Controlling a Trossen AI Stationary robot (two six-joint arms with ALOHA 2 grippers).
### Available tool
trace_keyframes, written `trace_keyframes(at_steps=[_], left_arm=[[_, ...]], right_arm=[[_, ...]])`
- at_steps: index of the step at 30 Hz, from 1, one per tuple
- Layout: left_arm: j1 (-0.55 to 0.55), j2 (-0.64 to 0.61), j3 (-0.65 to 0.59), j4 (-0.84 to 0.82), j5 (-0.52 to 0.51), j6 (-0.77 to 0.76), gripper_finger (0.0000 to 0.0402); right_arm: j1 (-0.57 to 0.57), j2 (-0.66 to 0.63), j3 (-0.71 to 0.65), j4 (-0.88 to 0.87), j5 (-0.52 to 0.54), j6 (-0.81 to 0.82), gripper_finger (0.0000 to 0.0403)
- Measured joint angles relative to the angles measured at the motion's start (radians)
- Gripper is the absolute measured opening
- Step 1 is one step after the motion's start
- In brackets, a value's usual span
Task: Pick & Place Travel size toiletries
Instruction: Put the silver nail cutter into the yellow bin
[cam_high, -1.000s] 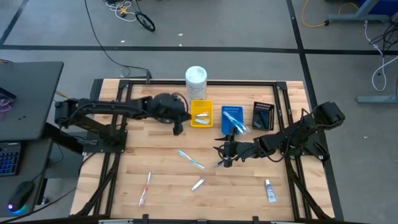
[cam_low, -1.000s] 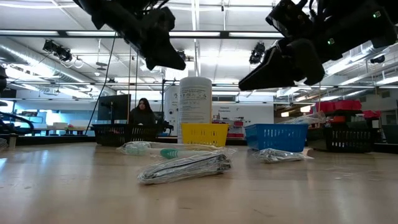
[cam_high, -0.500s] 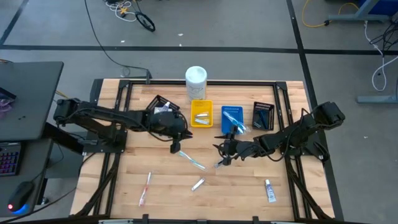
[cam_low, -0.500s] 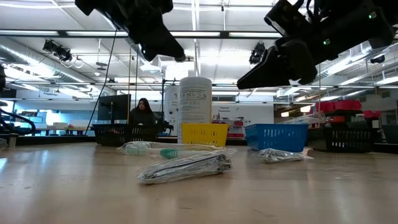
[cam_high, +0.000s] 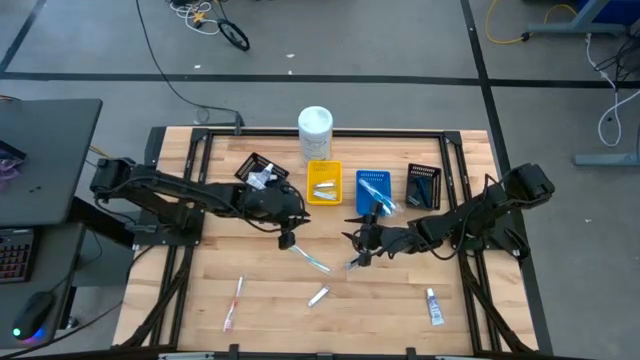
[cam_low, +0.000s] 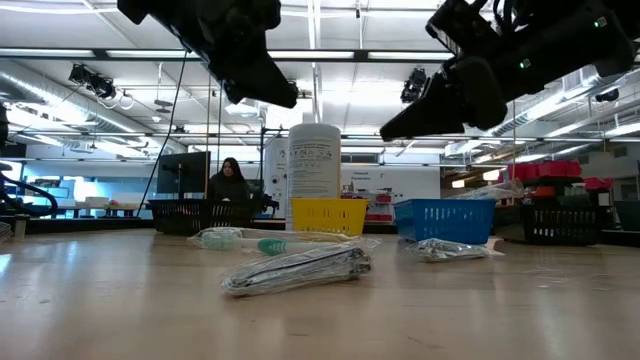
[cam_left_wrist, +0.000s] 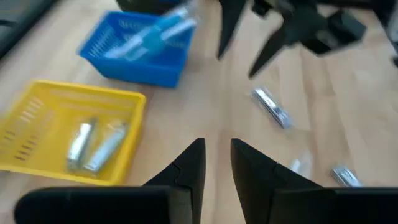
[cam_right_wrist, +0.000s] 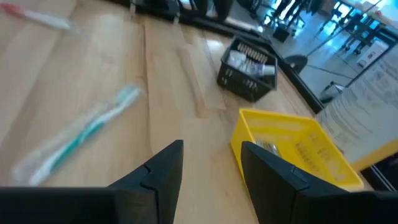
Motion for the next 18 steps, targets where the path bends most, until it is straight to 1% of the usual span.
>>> trace_keyframes(at_steps=[4, 6, 10, 15, 18], left_arm=[[0.0, -0.001, 0.001, -0.004, -0.082, 0.009, 0.0099], [0.0, -0.001, 0.001, -0.002, -0.108, 0.013, 0.0103], [0.002, -0.001, 0.001, -0.004, -0.124, 0.031, 0.0109], [0.002, -0.001, 0.001, 0.005, -0.124, 0.058, 0.011], [0.002, -0.001, 0.001, 0.004, -0.124, 0.055, 0.011]], right_arm=[[0.0, 0.0, 0.0, -0.094, -0.002, 0.095, 0.0172], [-0.001, -0.001, 0.0, -0.15, -0.045, 0.124, 0.0172], [0.0, -0.033, 0.0, -0.226, -0.197, 0.129, 0.0172], [-0.014, -0.114, 0.0, -0.326, -0.466, 0.136, 0.0172], [-0.025, -0.125, 0.0, -0.357, -0.548, 0.175, 0.0172]])
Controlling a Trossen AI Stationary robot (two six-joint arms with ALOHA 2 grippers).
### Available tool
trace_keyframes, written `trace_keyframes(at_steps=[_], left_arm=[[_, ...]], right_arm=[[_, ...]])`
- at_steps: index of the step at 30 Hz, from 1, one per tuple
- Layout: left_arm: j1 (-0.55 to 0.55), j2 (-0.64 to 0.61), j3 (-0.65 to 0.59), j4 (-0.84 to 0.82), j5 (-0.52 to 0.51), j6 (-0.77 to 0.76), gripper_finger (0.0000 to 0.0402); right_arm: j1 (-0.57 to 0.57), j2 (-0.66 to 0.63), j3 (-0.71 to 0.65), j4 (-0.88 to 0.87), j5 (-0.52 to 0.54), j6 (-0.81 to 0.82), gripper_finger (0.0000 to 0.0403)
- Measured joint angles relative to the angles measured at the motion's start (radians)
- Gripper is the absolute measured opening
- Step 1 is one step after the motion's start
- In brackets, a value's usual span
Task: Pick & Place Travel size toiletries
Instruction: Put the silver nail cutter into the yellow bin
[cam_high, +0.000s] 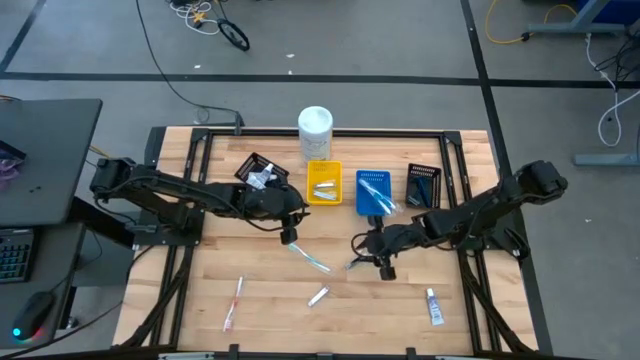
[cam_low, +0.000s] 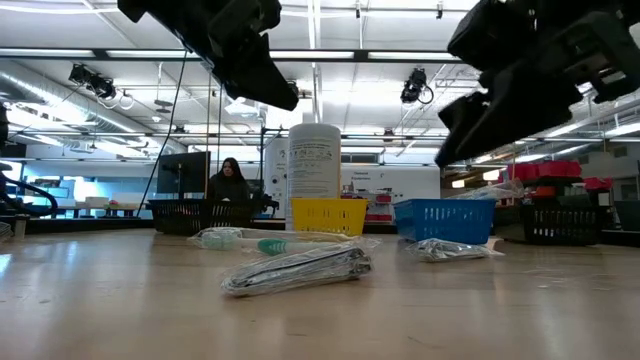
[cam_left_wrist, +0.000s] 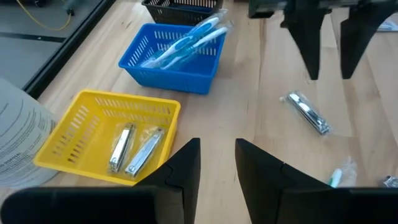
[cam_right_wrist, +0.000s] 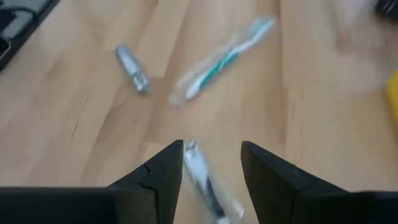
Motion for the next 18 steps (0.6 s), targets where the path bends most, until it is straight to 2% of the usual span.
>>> trace_keyframes(at_steps=[3, 18], left_arm=[[0.0, 0.0, 0.0, 0.003, 0.0, -0.023, 0.0109], [0.0, 0.0, 0.0, 0.003, 0.008, -0.05, 0.0108]], right_arm=[[-0.002, 0.034, 0.0, -0.003, -0.014, 0.041, 0.0172], [-0.008, 0.225, 0.0, 0.042, -0.016, 0.014, 0.0172]])
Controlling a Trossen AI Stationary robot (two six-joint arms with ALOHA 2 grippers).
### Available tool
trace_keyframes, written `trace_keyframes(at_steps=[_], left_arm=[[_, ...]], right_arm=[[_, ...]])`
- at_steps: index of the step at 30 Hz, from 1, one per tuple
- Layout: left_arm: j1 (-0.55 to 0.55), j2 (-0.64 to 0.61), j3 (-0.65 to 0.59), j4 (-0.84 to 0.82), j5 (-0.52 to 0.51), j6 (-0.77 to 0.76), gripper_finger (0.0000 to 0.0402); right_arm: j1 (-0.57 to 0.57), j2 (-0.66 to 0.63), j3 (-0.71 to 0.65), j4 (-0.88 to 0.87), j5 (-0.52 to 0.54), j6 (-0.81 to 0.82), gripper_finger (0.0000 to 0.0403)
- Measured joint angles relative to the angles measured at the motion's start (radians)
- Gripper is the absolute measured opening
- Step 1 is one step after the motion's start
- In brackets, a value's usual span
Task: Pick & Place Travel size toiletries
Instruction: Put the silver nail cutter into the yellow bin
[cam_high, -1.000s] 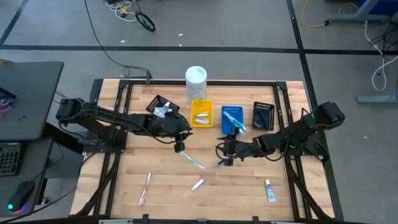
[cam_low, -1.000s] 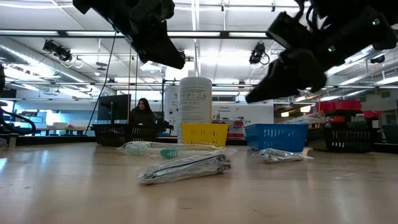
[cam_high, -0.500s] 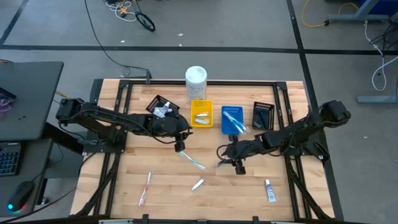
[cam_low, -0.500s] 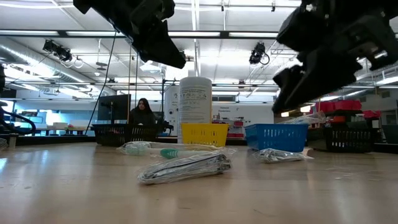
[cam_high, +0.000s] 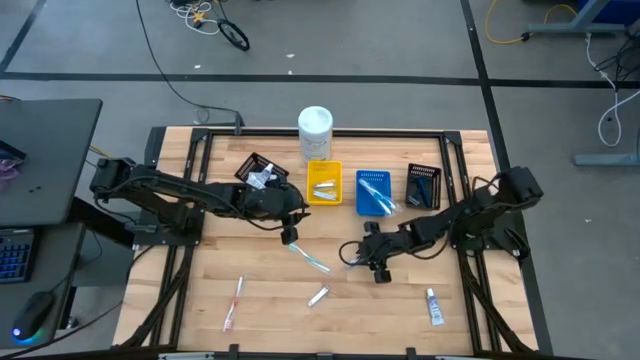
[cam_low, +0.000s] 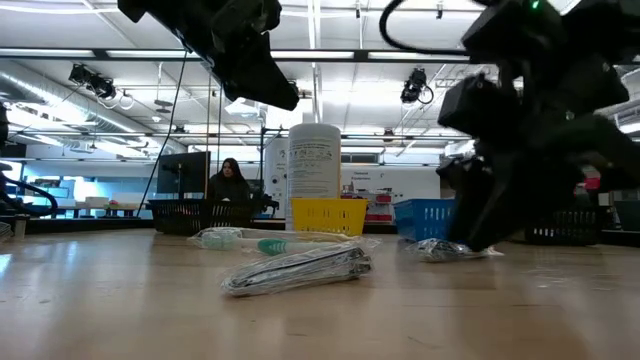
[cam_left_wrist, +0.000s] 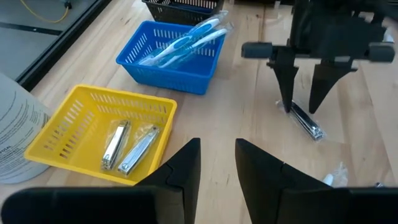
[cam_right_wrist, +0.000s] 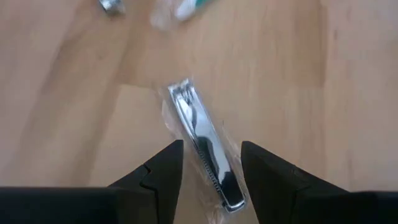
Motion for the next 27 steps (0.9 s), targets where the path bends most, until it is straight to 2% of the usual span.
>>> trace_keyframes(at_steps=[7, 16, 19, 23, 27], left_arm=[[0.0, 0.0, 0.0, 0.0, 0.0, 0.002, 0.0108], [0.0, 0.0, 0.0, 0.0, 0.0, 0.031, 0.0108], [0.0, 0.0, 0.0, 0.0, 0.0, 0.023, 0.0108], [0.0, 0.0, -0.001, 0.003, 0.0, -0.011, 0.0108], [0.0, 0.0, -0.001, 0.011, 0.003, 0.033, 0.0109]], right_arm=[[0.0, 0.072, 0.004, 0.05, 0.011, -0.005, 0.0165], [0.0, 0.072, 0.002, 0.08, -0.004, -0.05, 0.0066], [0.0, 0.059, 0.001, 0.086, 0.002, -0.051, 0.0048], [-0.005, 0.023, 0.011, 0.077, 0.077, -0.076, 0.0044], [-0.034, -0.018, 0.035, 0.117, 0.214, -0.186, 0.0043]])
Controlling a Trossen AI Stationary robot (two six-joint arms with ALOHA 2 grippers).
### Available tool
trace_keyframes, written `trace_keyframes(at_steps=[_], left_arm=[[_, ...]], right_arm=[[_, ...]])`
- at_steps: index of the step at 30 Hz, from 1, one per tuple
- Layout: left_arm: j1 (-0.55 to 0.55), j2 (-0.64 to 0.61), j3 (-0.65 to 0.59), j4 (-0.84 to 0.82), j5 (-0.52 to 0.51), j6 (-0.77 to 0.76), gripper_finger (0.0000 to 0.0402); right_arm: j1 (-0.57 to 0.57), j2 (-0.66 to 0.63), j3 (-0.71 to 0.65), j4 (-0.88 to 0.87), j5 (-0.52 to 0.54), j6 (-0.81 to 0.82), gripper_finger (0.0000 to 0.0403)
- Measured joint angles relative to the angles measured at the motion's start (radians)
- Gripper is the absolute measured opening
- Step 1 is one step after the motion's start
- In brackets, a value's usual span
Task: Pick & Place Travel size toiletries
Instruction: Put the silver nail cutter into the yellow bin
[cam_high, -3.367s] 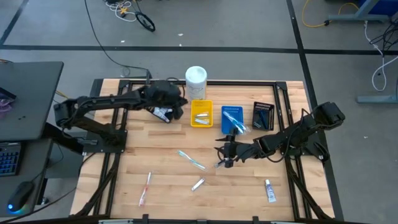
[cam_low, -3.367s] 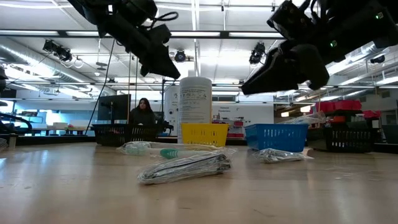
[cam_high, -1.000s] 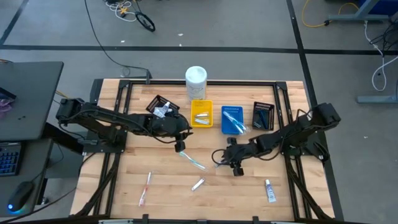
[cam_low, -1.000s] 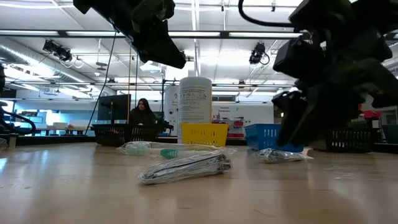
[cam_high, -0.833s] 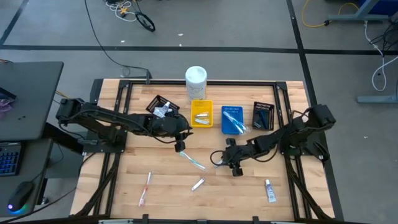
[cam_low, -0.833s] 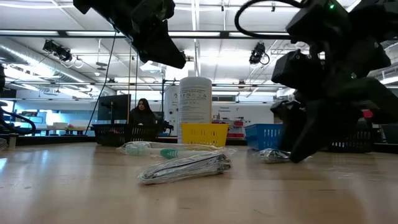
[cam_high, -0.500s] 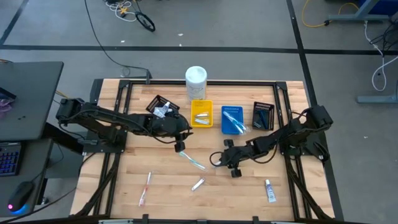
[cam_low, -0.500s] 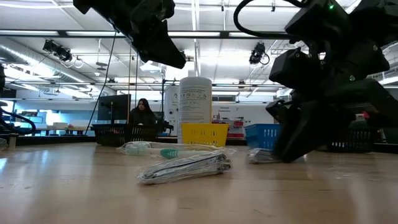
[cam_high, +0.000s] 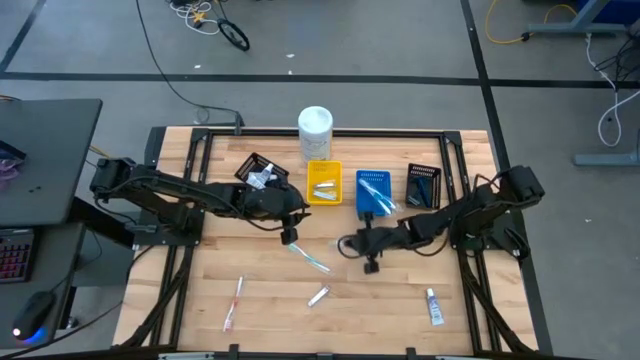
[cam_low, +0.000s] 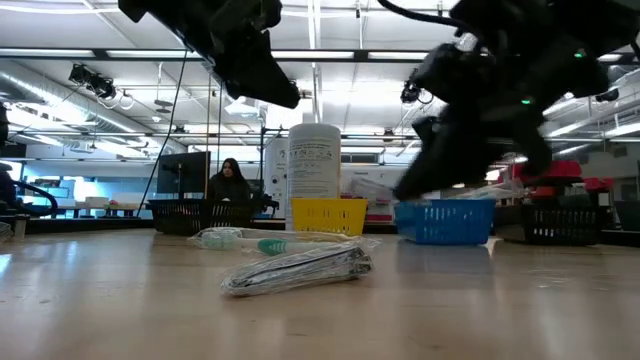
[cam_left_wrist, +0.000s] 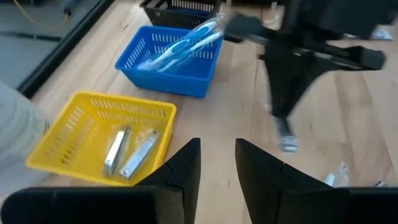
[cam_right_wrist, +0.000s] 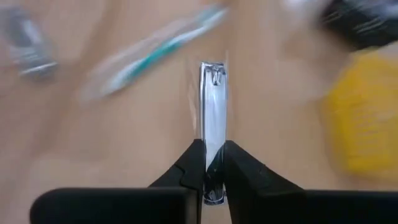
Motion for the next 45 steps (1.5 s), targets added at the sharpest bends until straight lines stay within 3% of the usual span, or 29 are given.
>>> trace_keyframes(at_steps=[3, 9, 15, 20, 27, 36, 45], left_arm=[[0.0, 0.0, 0.0, 0.023, 0.003, 0.084, 0.0115], [0.008, 0.009, 0.0, 0.094, 0.051, 0.187, 0.0148], [0.035, 0.117, 0.0, 0.171, 0.059, 0.213, 0.0189], [0.048, 0.2, -0.001, 0.222, 0.053, 0.251, 0.0198], [0.047, 0.23, 0.0, 0.238, 0.045, 0.253, 0.0164], [0.049, 0.23, 0.0, 0.264, 0.05, 0.286, 0.0062], [0.079, 0.23, 0.0, 0.269, 0.034, 0.276, 0.0062]], right_arm=[[-0.043, -0.005, 0.012, 0.094, 0.067, -0.059, 0.0042], [-0.133, -0.007, 0.04, 0.119, 0.033, -0.077, 0.0041], [-0.165, -0.007, 0.042, 0.154, 0.017, -0.088, 0.004], [-0.168, -0.007, 0.042, 0.168, 0.008, -0.096, 0.004], [-0.172, -0.007, 0.042, 0.181, 0.033, -0.112, 0.0039], [-0.176, -0.008, 0.042, 0.18, 0.029, -0.12, 0.0039], [-0.177, -0.009, 0.042, 0.178, 0.072, -0.118, 0.0074]])
